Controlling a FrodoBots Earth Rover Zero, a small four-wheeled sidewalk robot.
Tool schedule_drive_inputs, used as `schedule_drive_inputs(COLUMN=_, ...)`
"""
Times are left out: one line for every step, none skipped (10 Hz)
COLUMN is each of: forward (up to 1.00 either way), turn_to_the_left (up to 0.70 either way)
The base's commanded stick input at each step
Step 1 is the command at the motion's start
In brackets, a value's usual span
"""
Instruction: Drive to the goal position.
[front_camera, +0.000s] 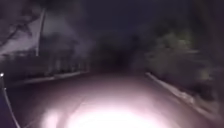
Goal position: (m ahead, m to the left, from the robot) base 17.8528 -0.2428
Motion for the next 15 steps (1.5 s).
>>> schedule_drive_inputs(forward=0.5, turn_to_the_left=-0.39)
schedule_drive_inputs(forward=0.5, turn_to_the_left=-0.2)
schedule_drive_inputs(forward=0.5, turn_to_the_left=0.14)
schedule_drive_inputs(forward=0.5, turn_to_the_left=0.07)
schedule_drive_inputs(forward=0.5, turn_to_the_left=0.12)
schedule_drive_inputs(forward=0.5, turn_to_the_left=0.09)
schedule_drive_inputs(forward=0.5, turn_to_the_left=0.02)
schedule_drive_inputs(forward=0.5, turn_to_the_left=0.0)
schedule_drive_inputs(forward=0.5, turn_to_the_left=0.0)
schedule_drive_inputs(forward=0.5, turn_to_the_left=0.0)
schedule_drive_inputs(forward=0.5, turn_to_the_left=0.0)
schedule_drive_inputs(forward=0.5, turn_to_the_left=0.0)
schedule_drive_inputs(forward=0.5, turn_to_the_left=0.0)
schedule_drive_inputs(forward=0.5, turn_to_the_left=0.0)
schedule_drive_inputs(forward=0.5, turn_to_the_left=0.17)
